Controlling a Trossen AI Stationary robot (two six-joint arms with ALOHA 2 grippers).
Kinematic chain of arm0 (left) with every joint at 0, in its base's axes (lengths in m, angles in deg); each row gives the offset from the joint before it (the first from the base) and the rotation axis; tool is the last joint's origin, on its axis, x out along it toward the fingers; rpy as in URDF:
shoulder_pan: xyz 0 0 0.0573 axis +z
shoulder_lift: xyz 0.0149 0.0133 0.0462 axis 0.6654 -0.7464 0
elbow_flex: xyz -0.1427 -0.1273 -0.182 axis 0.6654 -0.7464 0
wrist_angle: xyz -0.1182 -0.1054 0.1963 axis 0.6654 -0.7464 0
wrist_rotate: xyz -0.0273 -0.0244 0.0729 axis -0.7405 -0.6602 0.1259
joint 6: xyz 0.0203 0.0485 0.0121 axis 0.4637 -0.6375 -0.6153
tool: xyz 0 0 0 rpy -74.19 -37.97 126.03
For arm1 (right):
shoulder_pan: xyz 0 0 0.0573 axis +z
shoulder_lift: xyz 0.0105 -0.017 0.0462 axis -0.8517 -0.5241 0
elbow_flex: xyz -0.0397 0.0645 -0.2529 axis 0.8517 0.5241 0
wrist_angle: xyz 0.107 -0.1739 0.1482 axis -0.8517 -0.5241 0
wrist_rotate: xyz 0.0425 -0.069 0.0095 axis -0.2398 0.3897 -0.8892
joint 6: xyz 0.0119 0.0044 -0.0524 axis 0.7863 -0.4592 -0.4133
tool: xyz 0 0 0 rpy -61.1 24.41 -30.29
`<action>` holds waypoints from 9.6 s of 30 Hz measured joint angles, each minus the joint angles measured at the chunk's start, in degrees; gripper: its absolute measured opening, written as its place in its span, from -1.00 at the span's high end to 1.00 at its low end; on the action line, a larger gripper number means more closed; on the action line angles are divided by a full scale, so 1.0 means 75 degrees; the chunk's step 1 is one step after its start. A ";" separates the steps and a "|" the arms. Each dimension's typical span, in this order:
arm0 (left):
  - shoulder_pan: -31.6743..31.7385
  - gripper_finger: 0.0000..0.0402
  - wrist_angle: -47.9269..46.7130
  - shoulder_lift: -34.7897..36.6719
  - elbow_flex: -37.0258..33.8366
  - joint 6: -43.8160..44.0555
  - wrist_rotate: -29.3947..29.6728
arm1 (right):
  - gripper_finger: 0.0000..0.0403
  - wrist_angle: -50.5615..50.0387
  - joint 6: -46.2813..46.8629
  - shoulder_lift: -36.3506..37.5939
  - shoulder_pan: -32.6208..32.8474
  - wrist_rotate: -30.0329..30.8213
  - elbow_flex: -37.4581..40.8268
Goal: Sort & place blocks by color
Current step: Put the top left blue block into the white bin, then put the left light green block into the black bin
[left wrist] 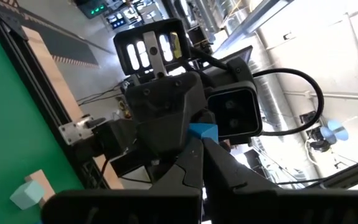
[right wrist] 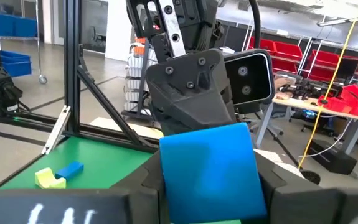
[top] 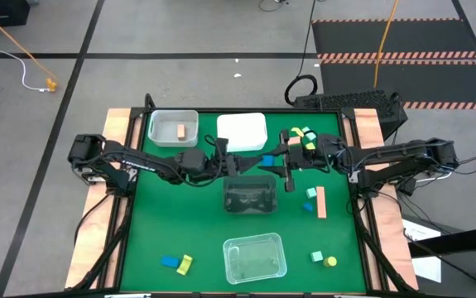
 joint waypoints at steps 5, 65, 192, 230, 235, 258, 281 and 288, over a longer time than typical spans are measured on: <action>0.0036 1.00 -0.0039 0.0000 0.0000 0.0004 0.0000 | 0.29 0.0009 0.0607 0.0008 -0.0001 -0.0009 0.0000; 0.0463 -0.15 -0.0031 -0.0009 -0.0006 -0.0675 -0.2147 | 0.41 -0.2240 0.1445 0.0197 -0.1220 0.1412 0.0000; -0.4173 0.34 -0.9655 -0.0934 -0.0012 0.6854 -0.3036 | -0.15 -0.3704 0.3065 0.0813 -0.1799 0.1378 0.0560; 0.0402 0.34 -0.5049 0.1805 -0.0003 -0.0223 0.1484 | -0.15 -0.0824 0.4917 0.0564 -0.0108 0.1591 0.0554; 0.0363 0.34 -0.4903 0.1596 0.0007 -0.0102 0.1388 | -0.15 -0.0012 0.5183 0.0178 0.0026 0.1606 0.0543; 0.0344 0.34 -0.4500 0.1003 -0.0006 0.0099 0.1011 | -0.11 0.0018 0.5597 -0.1916 0.0057 0.1578 -0.0393; 0.0335 -0.23 -0.4528 0.1014 -0.0003 0.0179 0.0979 | 0.86 0.0073 0.6690 -0.2014 0.0051 0.0973 -0.0399; 0.0335 -0.25 -0.4503 0.1014 -0.0003 -0.0010 0.0985 | 0.86 -0.0014 0.6845 -0.1943 0.0048 0.0063 -0.0393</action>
